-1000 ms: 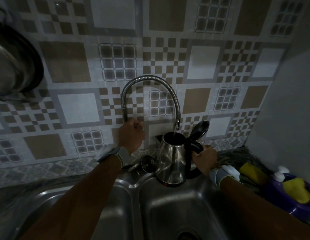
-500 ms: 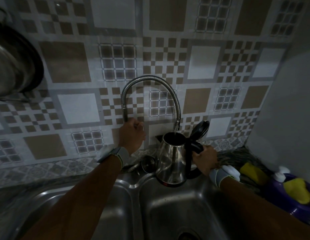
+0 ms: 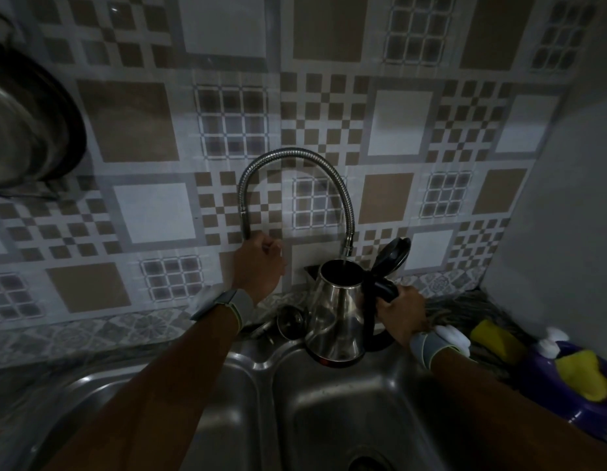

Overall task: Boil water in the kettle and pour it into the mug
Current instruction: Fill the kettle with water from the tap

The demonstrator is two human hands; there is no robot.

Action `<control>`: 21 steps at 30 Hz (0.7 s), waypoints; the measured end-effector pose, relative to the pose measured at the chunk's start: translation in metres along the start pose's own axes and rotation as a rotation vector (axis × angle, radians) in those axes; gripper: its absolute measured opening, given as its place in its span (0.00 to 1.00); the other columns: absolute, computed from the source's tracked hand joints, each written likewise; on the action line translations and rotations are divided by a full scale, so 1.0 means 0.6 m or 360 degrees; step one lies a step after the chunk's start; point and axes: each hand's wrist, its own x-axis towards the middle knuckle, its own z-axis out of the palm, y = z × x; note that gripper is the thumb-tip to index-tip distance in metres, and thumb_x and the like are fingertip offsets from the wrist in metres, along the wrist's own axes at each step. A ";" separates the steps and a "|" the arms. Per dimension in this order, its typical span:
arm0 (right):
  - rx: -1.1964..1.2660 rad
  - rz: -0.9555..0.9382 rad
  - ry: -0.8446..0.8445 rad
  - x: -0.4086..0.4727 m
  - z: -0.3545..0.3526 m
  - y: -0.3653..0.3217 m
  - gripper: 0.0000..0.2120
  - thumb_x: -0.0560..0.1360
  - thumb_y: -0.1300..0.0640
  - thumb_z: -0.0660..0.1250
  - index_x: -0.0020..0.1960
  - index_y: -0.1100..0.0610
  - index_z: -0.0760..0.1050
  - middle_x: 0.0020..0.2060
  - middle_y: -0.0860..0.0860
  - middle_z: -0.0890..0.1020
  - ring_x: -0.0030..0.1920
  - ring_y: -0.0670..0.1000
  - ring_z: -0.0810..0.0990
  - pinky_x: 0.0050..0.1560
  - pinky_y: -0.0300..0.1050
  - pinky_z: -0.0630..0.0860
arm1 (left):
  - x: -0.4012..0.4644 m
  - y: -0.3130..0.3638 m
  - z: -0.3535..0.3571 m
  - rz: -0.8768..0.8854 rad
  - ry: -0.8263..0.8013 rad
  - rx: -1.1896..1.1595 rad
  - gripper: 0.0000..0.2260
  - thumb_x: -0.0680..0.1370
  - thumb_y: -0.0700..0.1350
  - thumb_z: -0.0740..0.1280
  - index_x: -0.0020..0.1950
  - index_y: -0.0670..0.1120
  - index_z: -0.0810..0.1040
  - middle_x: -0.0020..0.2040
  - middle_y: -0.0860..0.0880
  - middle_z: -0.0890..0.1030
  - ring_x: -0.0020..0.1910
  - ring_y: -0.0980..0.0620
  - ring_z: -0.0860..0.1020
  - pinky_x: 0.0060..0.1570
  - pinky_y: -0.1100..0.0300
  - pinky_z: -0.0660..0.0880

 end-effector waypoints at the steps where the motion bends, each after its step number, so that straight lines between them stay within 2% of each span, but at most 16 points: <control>1: 0.0000 0.0000 -0.0002 0.000 0.000 0.000 0.11 0.71 0.57 0.73 0.47 0.66 0.81 0.44 0.66 0.83 0.47 0.68 0.81 0.44 0.51 0.74 | 0.000 -0.001 0.000 -0.0010 0.0006 0.0005 0.09 0.85 0.41 0.64 0.52 0.37 0.79 0.45 0.33 0.86 0.45 0.33 0.85 0.54 0.39 0.83; 4: 0.0003 0.0003 -0.0008 0.000 0.001 0.001 0.11 0.71 0.57 0.73 0.47 0.66 0.82 0.44 0.66 0.83 0.47 0.67 0.81 0.44 0.51 0.74 | 0.002 -0.002 -0.001 -0.0016 0.0008 0.0006 0.10 0.84 0.41 0.64 0.54 0.36 0.80 0.46 0.33 0.86 0.45 0.33 0.86 0.53 0.38 0.83; 8: 0.0000 -0.0001 0.0002 -0.001 0.002 0.002 0.11 0.71 0.57 0.73 0.47 0.65 0.82 0.44 0.66 0.83 0.47 0.67 0.81 0.43 0.50 0.74 | 0.003 -0.004 -0.001 0.0015 -0.0008 -0.0007 0.08 0.84 0.41 0.64 0.47 0.40 0.78 0.43 0.32 0.85 0.43 0.32 0.85 0.50 0.37 0.83; 11: 0.0025 0.0001 0.0037 -0.002 0.004 0.003 0.11 0.70 0.58 0.74 0.45 0.66 0.81 0.42 0.66 0.83 0.45 0.68 0.81 0.41 0.46 0.70 | 0.006 -0.009 0.000 0.0000 -0.0001 -0.0009 0.08 0.83 0.42 0.65 0.45 0.44 0.77 0.41 0.37 0.84 0.43 0.33 0.86 0.49 0.37 0.84; 21: -0.0001 -0.0016 0.0077 0.000 0.009 0.008 0.10 0.69 0.59 0.75 0.44 0.66 0.81 0.40 0.66 0.82 0.43 0.68 0.81 0.40 0.44 0.66 | 0.010 -0.009 0.002 -0.0016 0.0014 -0.0024 0.08 0.83 0.41 0.65 0.44 0.42 0.78 0.39 0.39 0.84 0.40 0.36 0.85 0.48 0.38 0.84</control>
